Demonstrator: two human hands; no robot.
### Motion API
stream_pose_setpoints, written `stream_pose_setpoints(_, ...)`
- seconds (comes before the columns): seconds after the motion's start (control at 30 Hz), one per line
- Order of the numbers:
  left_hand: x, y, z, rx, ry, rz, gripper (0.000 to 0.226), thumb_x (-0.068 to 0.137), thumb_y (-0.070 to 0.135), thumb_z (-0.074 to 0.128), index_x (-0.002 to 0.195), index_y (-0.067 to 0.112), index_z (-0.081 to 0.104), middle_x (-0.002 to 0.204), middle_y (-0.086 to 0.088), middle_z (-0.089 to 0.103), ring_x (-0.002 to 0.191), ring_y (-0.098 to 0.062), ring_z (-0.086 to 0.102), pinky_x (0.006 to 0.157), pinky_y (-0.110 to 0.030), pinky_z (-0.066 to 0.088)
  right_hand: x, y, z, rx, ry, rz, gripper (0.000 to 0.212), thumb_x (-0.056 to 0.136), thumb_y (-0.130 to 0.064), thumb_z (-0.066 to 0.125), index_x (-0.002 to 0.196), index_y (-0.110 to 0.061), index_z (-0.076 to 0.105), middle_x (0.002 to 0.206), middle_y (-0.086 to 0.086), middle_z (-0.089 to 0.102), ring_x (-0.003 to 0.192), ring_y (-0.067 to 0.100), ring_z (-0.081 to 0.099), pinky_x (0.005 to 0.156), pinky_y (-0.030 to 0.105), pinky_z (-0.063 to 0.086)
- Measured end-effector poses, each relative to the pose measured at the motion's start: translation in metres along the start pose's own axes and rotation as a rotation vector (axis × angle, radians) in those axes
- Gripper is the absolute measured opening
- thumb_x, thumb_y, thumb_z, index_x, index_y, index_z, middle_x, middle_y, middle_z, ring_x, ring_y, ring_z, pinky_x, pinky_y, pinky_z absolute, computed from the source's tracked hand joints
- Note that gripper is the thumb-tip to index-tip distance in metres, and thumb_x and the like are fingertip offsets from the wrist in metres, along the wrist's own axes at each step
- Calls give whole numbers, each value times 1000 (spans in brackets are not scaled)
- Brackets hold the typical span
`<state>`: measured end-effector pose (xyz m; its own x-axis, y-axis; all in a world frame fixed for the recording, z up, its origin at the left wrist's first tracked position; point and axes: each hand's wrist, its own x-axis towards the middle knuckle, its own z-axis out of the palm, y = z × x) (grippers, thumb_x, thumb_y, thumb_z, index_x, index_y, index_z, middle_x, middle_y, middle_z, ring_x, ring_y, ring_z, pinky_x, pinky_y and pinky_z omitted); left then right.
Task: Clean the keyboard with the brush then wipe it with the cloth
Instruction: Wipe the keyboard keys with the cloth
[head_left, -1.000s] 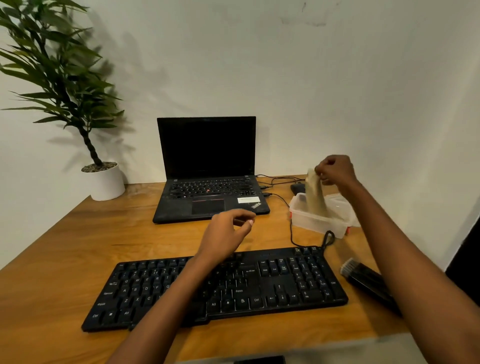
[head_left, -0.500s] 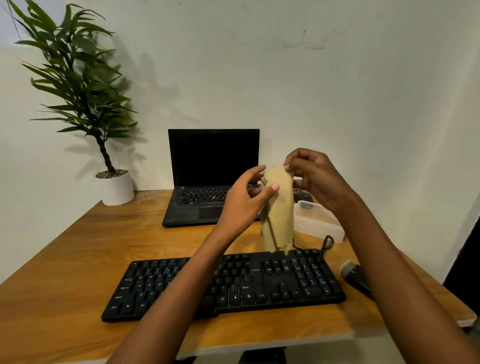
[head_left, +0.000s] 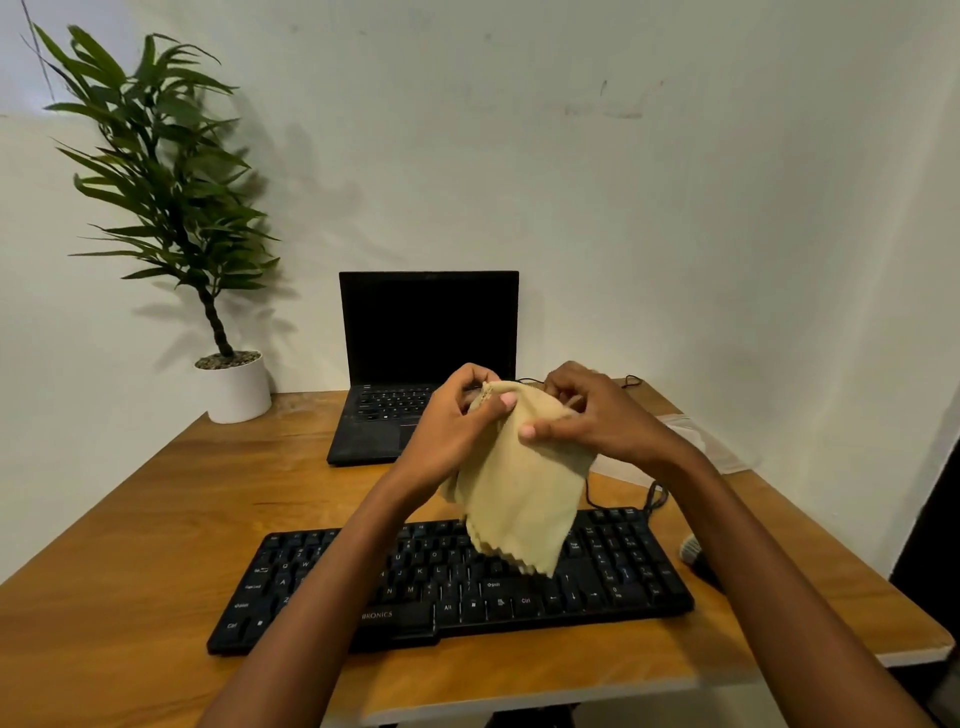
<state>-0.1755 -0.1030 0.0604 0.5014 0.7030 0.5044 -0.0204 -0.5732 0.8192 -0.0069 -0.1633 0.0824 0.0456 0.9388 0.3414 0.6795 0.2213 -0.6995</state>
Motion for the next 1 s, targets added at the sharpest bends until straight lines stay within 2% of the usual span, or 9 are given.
stream_pose_setpoints(0.07,0,-4,-1,35,-64,35,4,93,24,55,96,23,53,94,6,58,78,4,54,67,-12,46,-4,1,1,202,-110,78,27,75,-19,74,87,1,60,87,6,61,79,16,57,68,27,44)
stream_pose_setpoints(0.17,3,-15,1,183,-2,84,2,92,25,57,94,25,57,93,8,61,85,-6,59,73,-25,51,-7,3,6,454,-178,219,17,78,-6,68,94,-6,64,86,3,67,79,16,63,67,27,50)
stream_pose_setpoints(0.3,0,-31,4,296,282,40,12,93,25,57,85,33,57,82,12,63,76,-11,63,68,-30,54,-6,7,7,435,-62,315,14,80,-5,64,93,-9,63,86,2,64,74,15,61,65,26,49)
stream_pose_setpoints(0.37,-6,-32,2,275,303,-56,16,96,29,50,83,31,59,83,6,67,73,-11,65,68,-32,53,-6,8,5,308,83,327,12,83,-7,61,92,-13,61,88,0,62,75,13,59,64,26,47)
stream_pose_setpoints(0.5,-15,-21,15,-167,8,-489,34,99,40,38,107,15,60,104,-5,69,84,-17,68,72,-27,54,-5,9,15,-15,297,209,26,87,-11,57,113,-7,59,98,4,58,85,18,54,79,36,47)
stream_pose_setpoints(0.6,-18,-16,33,-539,-96,-687,40,98,47,37,115,15,55,103,-7,69,89,-22,68,74,-33,57,-12,5,38,76,269,156,22,89,-16,57,109,-5,59,97,6,59,87,22,56,79,36,48)
stream_pose_setpoints(0.77,-18,-16,51,-868,194,-754,34,94,29,54,121,9,56,101,-17,71,85,-26,69,64,-37,59,-29,12,64,743,370,353,14,89,-20,59,101,-15,63,96,8,69,88,22,66,72,35,53)
stream_pose_setpoints(0.9,-18,-28,54,-898,372,-702,55,88,3,61,139,11,40,116,-19,64,97,-31,65,73,-43,57,-40,22,70,778,474,395,8,86,-17,63,94,-18,63,94,8,69,84,22,66,64,30,52)
stream_pose_setpoints(1.0,-20,-26,54,-880,460,-640,56,87,-5,58,137,16,43,104,-13,65,85,-25,65,76,-43,55,-46,24,72,803,471,391,8,82,-12,66,90,-12,65,86,6,71,73,15,67,57,26,52)
